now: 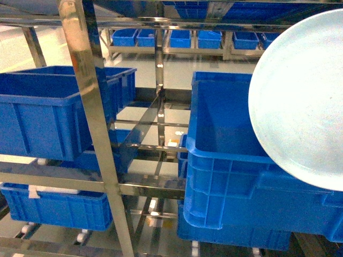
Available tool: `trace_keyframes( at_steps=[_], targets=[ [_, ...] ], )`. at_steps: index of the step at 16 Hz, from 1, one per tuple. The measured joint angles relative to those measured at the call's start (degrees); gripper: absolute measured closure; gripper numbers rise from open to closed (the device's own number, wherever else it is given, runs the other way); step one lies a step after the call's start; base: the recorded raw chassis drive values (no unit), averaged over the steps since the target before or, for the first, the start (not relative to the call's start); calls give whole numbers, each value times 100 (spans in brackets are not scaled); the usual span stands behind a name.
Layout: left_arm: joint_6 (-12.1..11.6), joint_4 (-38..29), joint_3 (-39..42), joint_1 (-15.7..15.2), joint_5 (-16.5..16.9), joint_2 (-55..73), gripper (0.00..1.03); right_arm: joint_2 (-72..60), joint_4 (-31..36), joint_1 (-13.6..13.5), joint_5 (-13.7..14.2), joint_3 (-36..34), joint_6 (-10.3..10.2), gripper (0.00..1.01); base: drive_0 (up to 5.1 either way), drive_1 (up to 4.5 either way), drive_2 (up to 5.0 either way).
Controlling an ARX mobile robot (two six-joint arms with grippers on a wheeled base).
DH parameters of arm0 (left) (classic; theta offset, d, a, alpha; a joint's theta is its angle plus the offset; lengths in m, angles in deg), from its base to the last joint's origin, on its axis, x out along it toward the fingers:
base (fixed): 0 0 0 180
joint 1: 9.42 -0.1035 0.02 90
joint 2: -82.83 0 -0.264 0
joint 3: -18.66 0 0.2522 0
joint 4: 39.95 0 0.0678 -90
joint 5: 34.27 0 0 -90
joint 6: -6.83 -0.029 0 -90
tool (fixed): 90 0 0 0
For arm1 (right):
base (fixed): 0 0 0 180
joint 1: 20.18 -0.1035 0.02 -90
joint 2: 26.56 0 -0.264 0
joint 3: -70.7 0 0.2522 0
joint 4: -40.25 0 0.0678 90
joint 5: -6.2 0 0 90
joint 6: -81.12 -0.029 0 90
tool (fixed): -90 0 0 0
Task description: Place blue tray on left shelf second layer neatly
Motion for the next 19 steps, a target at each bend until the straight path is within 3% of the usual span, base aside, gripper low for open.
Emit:
trace_keyframes(
  at_steps=[1, 2, 7, 13, 15, 17, 19],
  targets=[
    [0, 0, 0, 0, 0, 0, 5, -363, -358, 33, -144, 293, -354, 99, 0, 0, 0],
    [0, 0, 0, 0, 0, 0, 5, -804, -623, 70, -247, 627, -844, 99, 0, 0, 0],
    [0, 0, 0, 0, 0, 0, 5, -2275, -800, 136, -697, 1871, -2785, 99, 0, 0, 0],
    [0, 0, 0, 0, 0, 0, 5, -2627, -1110, 129, -601, 2173, -3239, 99, 0, 0, 0],
    [0, 0, 0, 0, 0, 0, 5, -2793, -1145, 131, -323, 2256, -3515, 99, 0, 0, 0],
    [0, -2, 0, 0, 0, 0, 5, -2881, -846, 131, -42, 2312, -3947, 99, 0, 0, 0],
    [0, 2, 0, 0, 0, 0, 5, -3067, -835, 116, 42, 2494, -4297, 99, 0, 0, 0]
  ],
)
